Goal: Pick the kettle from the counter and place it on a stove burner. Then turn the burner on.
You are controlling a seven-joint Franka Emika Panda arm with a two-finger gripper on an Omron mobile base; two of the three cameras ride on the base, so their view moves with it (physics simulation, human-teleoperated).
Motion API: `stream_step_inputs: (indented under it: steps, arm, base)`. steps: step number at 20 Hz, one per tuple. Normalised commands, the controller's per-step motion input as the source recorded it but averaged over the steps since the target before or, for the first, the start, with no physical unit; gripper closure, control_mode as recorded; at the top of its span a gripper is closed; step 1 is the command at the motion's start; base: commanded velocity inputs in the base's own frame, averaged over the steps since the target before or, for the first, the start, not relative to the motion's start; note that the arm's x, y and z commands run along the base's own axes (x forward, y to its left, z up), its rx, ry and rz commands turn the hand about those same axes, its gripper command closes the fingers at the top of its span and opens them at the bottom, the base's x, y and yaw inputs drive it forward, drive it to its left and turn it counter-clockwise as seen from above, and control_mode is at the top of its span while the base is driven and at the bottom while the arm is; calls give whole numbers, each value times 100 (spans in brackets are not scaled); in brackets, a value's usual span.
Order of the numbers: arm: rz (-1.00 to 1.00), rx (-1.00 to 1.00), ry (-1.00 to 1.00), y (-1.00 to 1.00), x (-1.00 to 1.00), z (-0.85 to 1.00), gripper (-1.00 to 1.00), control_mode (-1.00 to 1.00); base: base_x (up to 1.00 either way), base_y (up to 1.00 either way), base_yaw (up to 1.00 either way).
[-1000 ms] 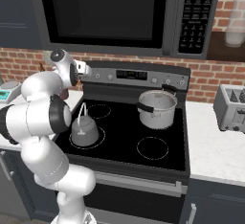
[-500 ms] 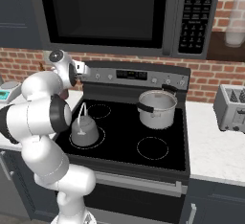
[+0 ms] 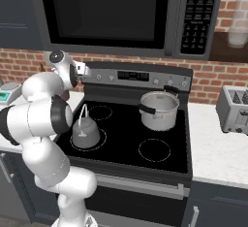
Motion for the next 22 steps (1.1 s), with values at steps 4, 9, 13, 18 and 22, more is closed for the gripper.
stream_step_inputs:
  steps: [4, 9, 13, 18, 22]
  arm:
    - [0, 0, 0, 0, 7, 0, -100, -100]
    - [0, 0, 0, 0, 14, 0, -100, -100]
    - [0, 0, 0, 0, 22, 0, -100, -100]
    - [0, 0, 0, 0, 7, 0, -100, -100]
    - [0, 0, 0, 0, 6, 0, -100, -100]
  base:
    - [0, 0, 0]
    - [0, 0, 0]
    - [0, 0, 0]
    - [0, 0, 0]
    - [0, 0, 0]
